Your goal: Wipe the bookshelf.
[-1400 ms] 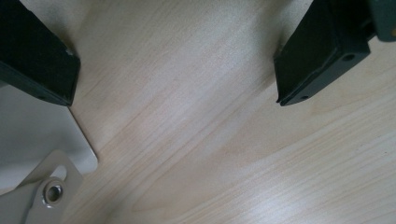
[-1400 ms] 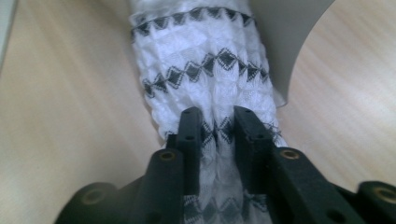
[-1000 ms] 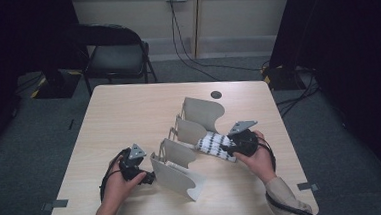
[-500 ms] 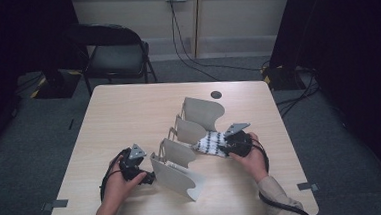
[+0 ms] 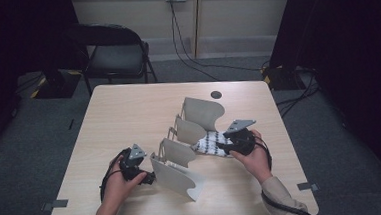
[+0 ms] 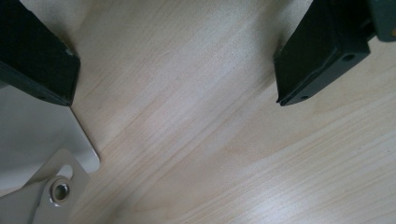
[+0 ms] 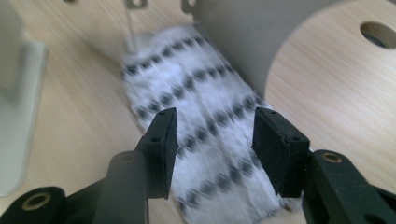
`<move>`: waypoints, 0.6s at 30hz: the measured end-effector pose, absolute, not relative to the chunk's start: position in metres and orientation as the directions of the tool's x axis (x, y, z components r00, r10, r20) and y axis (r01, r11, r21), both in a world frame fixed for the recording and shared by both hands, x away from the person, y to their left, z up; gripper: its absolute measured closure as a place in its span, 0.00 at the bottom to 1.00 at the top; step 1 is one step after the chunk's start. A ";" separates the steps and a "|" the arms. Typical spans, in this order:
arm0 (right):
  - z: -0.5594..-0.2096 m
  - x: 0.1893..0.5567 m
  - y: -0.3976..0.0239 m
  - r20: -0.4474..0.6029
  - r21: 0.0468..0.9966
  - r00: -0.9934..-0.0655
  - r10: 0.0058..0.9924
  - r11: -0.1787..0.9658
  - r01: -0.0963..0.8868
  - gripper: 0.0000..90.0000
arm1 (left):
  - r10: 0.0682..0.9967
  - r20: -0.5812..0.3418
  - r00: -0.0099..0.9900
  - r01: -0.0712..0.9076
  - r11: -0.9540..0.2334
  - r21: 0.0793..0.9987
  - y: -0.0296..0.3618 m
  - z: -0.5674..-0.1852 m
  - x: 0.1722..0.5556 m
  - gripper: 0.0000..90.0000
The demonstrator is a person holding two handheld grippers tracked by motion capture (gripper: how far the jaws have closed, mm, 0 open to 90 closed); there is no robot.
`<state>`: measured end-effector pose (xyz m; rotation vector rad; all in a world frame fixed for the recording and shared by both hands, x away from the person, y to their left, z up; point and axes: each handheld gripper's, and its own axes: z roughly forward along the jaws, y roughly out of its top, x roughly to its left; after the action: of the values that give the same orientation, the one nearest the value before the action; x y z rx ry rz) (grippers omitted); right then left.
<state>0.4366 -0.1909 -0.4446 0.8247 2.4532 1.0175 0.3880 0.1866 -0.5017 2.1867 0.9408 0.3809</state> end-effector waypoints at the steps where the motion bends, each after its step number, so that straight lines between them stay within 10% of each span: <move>1: -0.442 0.436 -0.188 -0.099 0.737 -0.774 0.625 0.569 0.365 0.56 | 0.722 -0.009 0.692 0.512 -0.481 0.712 0.187 -0.502 0.388 0.00; 11: -0.421 0.437 -0.140 -0.048 0.794 -0.826 0.561 0.523 0.309 0.63 | 0.721 -0.008 0.693 0.510 -0.482 0.712 0.187 -0.502 0.388 0.00; 18: -0.415 0.437 -0.129 -0.029 0.796 -0.825 0.564 0.513 0.322 0.97 | 0.721 -0.010 0.693 0.509 -0.480 0.714 0.186 -0.502 0.388 0.00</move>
<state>0.4374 -0.1288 -0.4146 0.7442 2.4727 1.2132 0.3881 0.1864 -0.5017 2.1871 0.9361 0.3806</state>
